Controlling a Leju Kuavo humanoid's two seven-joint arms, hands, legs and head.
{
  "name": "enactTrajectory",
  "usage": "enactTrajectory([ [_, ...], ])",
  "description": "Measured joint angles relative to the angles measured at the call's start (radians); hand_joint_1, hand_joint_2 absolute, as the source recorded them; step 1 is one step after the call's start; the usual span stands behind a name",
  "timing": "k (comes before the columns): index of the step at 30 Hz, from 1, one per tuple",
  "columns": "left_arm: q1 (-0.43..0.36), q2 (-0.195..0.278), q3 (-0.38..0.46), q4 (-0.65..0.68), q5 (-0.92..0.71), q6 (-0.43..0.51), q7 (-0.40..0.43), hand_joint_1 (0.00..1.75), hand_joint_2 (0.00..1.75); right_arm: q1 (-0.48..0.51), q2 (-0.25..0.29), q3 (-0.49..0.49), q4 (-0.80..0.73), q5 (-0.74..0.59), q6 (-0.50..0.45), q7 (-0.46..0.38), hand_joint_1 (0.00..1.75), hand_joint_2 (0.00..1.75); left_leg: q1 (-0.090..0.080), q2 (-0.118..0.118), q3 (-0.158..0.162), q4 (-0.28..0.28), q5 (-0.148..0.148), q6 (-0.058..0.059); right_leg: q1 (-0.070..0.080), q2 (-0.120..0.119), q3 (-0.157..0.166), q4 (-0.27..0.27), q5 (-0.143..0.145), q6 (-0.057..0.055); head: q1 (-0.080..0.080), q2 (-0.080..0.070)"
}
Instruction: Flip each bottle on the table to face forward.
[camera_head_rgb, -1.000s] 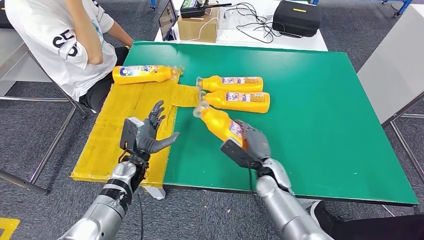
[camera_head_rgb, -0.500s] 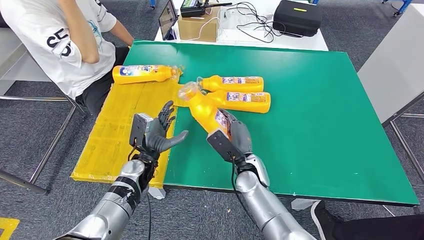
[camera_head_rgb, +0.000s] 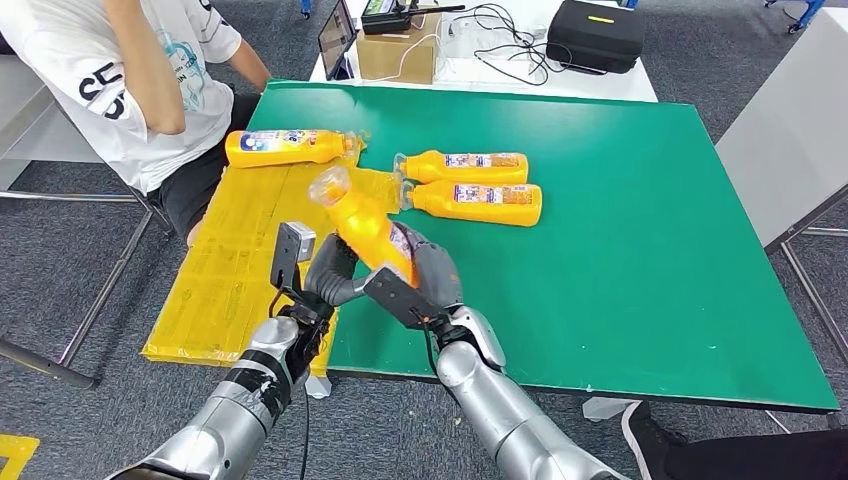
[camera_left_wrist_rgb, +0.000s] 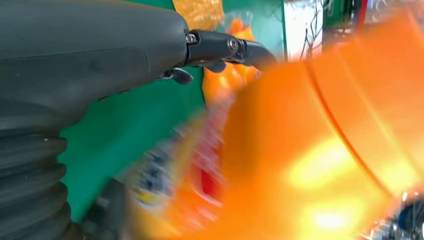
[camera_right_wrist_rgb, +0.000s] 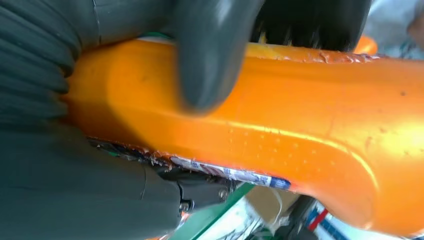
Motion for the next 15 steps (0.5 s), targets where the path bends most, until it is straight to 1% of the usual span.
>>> enactTrajectory([
  [6, 0.000, 0.000, -0.007, 0.000, 0.003, -0.003, 0.000, 0.00, 1.75, -0.012, 0.008, 0.018, 0.029, 0.000, 0.011, 0.000, 1.75, 1.75, 0.000, 0.000, 0.000, 0.000, 0.000, 0.000, 0.000, 0.000, 0.000, 0.000, 0.000, 0.000, 0.000, 0.000],
  [13, 0.015, 0.001, -0.006, 0.000, 0.034, -0.004, 0.001, 0.00, 1.75, -0.028, 0.013, 0.050, 0.071, -0.005, 0.054, 0.009, 1.75, 1.75, 0.000, 0.000, 0.000, 0.000, 0.000, 0.000, 0.000, 0.000, 0.000, 0.000, 0.000, 0.000, 0.000, 0.000],
  [15, 0.023, 0.004, -0.005, 0.000, 0.045, -0.005, -0.002, 0.87, 1.75, -0.031, 0.013, 0.062, 0.083, -0.002, 0.060, 0.013, 1.75, 1.75, 0.000, 0.001, 0.000, 0.000, 0.000, 0.000, 0.000, 0.000, -0.001, 0.000, 0.000, 0.000, 0.000, 0.000],
])
